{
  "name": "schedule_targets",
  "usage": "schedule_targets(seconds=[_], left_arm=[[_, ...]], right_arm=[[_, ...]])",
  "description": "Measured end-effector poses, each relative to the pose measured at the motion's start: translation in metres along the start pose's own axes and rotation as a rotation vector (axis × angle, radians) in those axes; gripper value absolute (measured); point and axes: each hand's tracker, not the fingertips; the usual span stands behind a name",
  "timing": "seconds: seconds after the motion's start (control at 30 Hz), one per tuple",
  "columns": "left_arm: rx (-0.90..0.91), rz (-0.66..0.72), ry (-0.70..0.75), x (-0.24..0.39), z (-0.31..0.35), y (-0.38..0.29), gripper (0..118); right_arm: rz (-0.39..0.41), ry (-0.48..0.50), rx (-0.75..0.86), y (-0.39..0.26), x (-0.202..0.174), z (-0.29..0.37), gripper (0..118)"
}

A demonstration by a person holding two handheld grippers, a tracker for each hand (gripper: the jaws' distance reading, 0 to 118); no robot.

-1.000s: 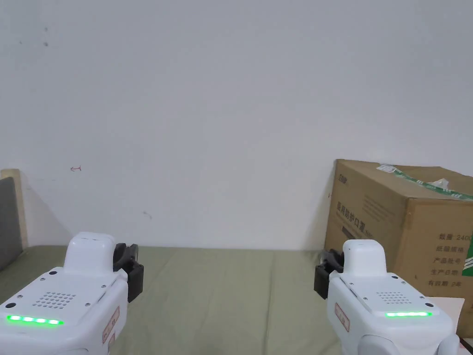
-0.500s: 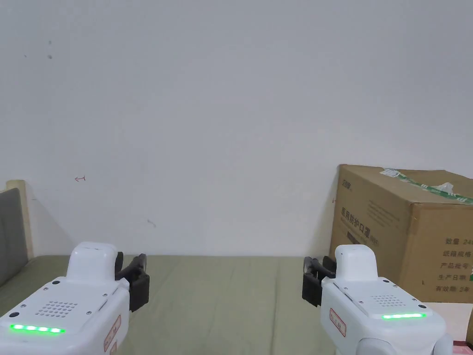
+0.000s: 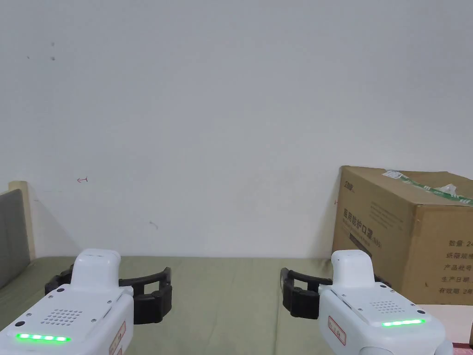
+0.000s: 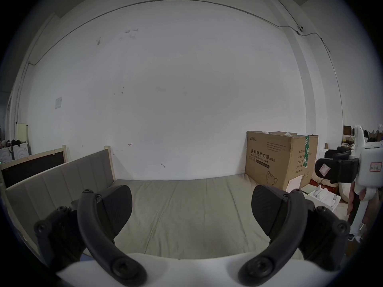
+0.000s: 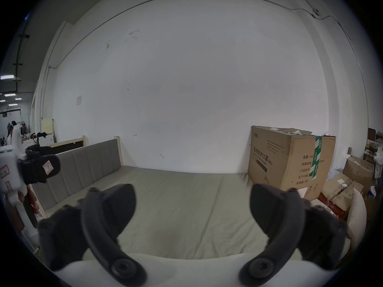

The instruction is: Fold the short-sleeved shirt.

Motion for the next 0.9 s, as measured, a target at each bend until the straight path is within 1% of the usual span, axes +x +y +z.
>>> schedule_targets(seconds=[0.03, 0.07, 0.17, 0.27, 0.3, 0.33, 0.37, 0.47, 0.5, 0.57, 0.6, 0.7, 0.73, 0.77, 0.8, 0.83, 0.87, 0.9], left_arm=[[-0.003, -0.003, -0.002, 0.0, 0.0, 0.0, 116], [-0.003, -0.007, -0.001, 0.001, 0.0, 0.0, 116], [0.004, 0.0, 0.005, -0.001, -0.001, -0.001, 116], [0.003, 0.017, 0.002, -0.004, 0.0, 0.0, 116], [0.004, 0.018, 0.005, -0.004, 0.0, 0.001, 116], [0.005, 0.018, 0.008, -0.004, 0.002, 0.001, 116], [0.006, 0.019, 0.009, -0.005, 0.002, 0.002, 116], [0.005, 0.025, 0.012, -0.007, 0.002, 0.002, 116], [0.005, 0.025, 0.013, -0.008, 0.002, 0.002, 116], [0.0, 0.029, 0.017, -0.008, -0.001, 0.002, 116], [-0.002, 0.03, 0.016, -0.008, 0.0, 0.001, 116], [-0.006, 0.031, 0.015, -0.007, -0.002, -0.001, 116], [-0.008, 0.03, 0.014, -0.006, -0.001, -0.001, 116], [-0.009, 0.029, 0.013, -0.005, -0.001, -0.002, 116], [-0.01, 0.027, 0.012, -0.005, -0.002, -0.002, 116], [-0.012, 0.027, 0.012, -0.005, -0.002, -0.002, 116], [-0.013, 0.027, 0.011, -0.005, -0.002, -0.003, 116], [-0.013, 0.028, 0.012, -0.005, -0.002, -0.003, 116]], right_arm=[[-0.007, 0.012, 0.006, 0.0, 0.0, 0.001, 114], [-0.015, 0.019, 0.01, 0.0, 0.0, 0.002, 118], [-0.027, 0.024, 0.01, 0.005, 0.001, 0.006, 118], [-0.053, 0.05, 0.004, 0.009, 0.003, 0.007, 118], [-0.062, 0.018, -0.008, 0.004, 0.002, 0.006, 118], [-0.068, -0.055, -0.033, 0.003, 0.005, 0.008, 118], [-0.066, -0.098, 0.029, 0.015, 0.003, 0.011, 118], [-0.093, -0.157, 0.021, 0.011, 0.009, 0.025, 118], [-0.081, -0.13, 0.003, 0.026, -0.002, 0.006, 118], [-0.091, -0.095, -0.021, 0.027, -0.003, 0.012, 118], [-0.099, -0.082, 0.01, 0.028, -0.003, 0.015, 118], [-0.103, -0.078, 0.023, 0.029, -0.008, 0.027, 118], [-0.111, -0.086, -0.015, 0.026, -0.009, 0.025, 118], [-0.109, -0.093, -0.028, 0.025, -0.006, 0.011, 118], [-0.103, -0.088, -0.016, 0.023, -0.005, 0.014, 118], [-0.112, -0.082, -0.014, 0.022, -0.005, 0.018, 118], [-0.14, -0.078, -0.003, 0.021, -0.003, 0.023, 118], [-0.168, -0.074, -0.004, 0.022, -0.002, 0.012, 118]])
